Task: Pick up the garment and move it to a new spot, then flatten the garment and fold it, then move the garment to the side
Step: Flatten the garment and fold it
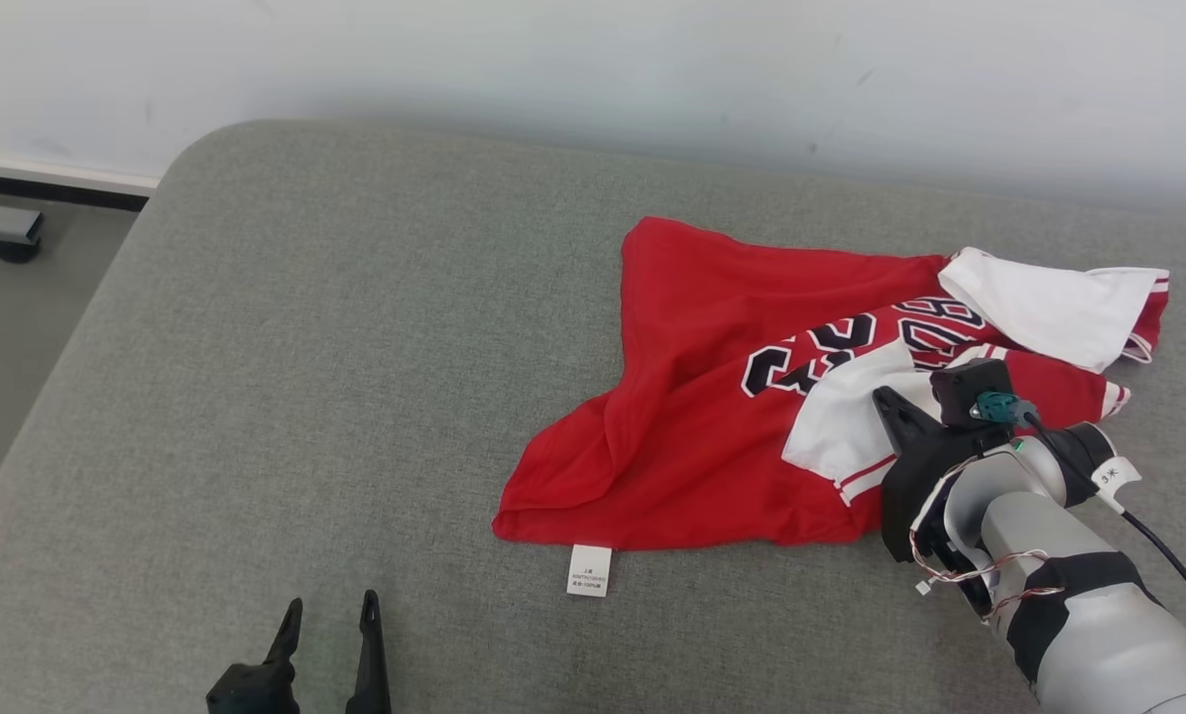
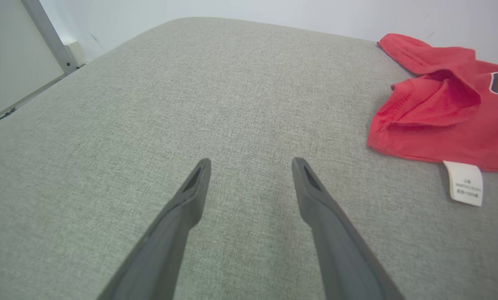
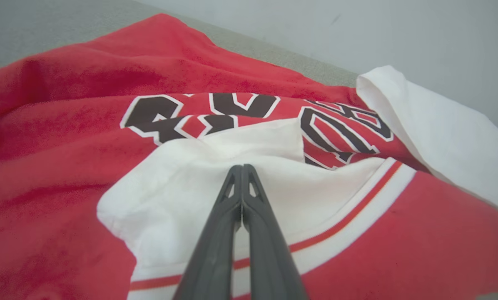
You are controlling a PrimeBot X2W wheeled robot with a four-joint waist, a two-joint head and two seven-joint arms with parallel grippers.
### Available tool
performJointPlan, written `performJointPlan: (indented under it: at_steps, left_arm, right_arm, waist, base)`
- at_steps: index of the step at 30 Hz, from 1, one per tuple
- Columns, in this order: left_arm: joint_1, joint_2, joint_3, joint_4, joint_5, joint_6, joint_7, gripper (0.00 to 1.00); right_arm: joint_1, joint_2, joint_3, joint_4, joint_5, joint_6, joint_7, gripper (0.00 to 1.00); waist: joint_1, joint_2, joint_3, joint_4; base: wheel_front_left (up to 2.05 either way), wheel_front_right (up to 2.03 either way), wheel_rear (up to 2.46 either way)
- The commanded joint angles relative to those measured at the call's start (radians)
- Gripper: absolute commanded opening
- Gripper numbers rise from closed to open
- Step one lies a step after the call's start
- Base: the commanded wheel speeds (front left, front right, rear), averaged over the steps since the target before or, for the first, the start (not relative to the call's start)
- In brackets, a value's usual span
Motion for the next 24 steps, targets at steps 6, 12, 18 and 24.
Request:
performJointPlan:
  at_steps: [6,12,18,24]
  left_arm:
    - [0.027,-0.001,0.021,-0.001,0.015,-0.006,-0.003,1.00]
    - [0.051,-0.001,0.039,-0.010,0.027,-0.012,-0.003,1.00]
    - [0.071,-0.001,0.071,-0.017,0.031,-0.010,-0.003,1.00]
    - [0.086,-0.001,0.101,-0.029,0.034,-0.013,-0.003,1.00]
  right_arm:
    - [0.009,0.021,-0.004,0.006,0.026,0.000,-0.068,0.00]
    - [0.028,0.007,-0.062,-0.036,0.055,0.000,-0.110,0.00]
    - [0.104,-0.029,-0.194,-0.198,0.015,0.000,-0.113,1.00]
    - [0.275,-0.007,-0.376,-0.381,-0.065,0.000,-0.113,1.00]
  waist:
    - [0.0000,-0.0001,-0.047,-0.040]
    - [0.0000,-0.0001,-0.098,-0.096]
    - [0.0000,-0.0001,-0.123,-0.157]
    - [0.0000,-0.0001,-0.135,-0.209]
  base:
    - [0.00,0.00,0.00]
    - [0.00,0.00,0.00]
    - [0.00,0.00,0.00]
    - [0.00,0.00,0.00]
